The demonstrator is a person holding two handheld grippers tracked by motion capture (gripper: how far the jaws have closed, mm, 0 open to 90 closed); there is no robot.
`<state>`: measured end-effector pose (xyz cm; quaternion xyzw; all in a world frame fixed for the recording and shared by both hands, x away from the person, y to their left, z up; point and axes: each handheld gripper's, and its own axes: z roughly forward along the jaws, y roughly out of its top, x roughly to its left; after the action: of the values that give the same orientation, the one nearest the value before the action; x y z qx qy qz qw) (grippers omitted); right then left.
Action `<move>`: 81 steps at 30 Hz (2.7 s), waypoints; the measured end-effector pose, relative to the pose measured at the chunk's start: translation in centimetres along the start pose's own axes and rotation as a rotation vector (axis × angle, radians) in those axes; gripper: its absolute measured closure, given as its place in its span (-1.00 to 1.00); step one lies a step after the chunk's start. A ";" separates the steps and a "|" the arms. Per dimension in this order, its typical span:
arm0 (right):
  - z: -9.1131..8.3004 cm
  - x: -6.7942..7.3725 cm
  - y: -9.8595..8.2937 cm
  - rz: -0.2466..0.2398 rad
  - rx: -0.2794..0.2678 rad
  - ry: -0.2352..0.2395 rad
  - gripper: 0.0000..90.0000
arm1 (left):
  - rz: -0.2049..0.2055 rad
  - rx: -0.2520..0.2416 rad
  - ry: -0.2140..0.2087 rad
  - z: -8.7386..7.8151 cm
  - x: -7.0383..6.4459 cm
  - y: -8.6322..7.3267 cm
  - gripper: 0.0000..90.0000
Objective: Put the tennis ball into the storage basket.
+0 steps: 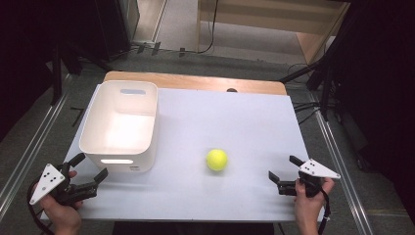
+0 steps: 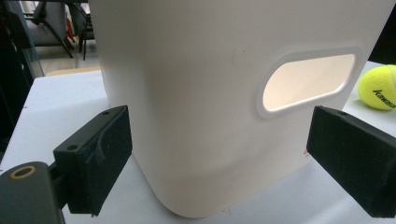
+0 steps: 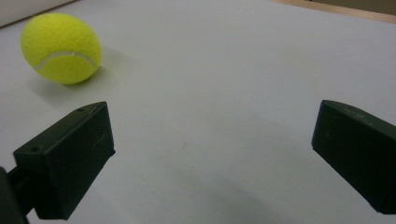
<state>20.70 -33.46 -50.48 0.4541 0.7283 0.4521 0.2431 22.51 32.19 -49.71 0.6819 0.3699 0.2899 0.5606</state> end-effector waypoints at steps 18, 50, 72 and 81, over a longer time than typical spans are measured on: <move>1.4 1.2 4.1 -0.082 0.063 0.083 -1.00 | -0.010 -0.006 -0.002 -0.1 0.0 0.0 -0.84; 5.1 4.4 9.9 -0.242 0.204 0.206 -1.00 | -0.017 -0.011 -0.009 -0.1 0.2 0.0 -0.84; 7.9 6.8 11.6 -0.323 0.331 0.278 -1.00 | -0.014 -0.010 -0.010 -0.1 0.2 0.0 -0.84; 9.0 7.5 12.1 -0.338 0.379 0.302 -1.00 | -0.013 -0.007 -0.008 -0.1 0.2 0.0 -0.84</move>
<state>29.36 -20.75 -43.71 0.2911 0.8931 0.3233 0.1147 22.53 32.36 -49.68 0.6785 0.3710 0.2850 0.5664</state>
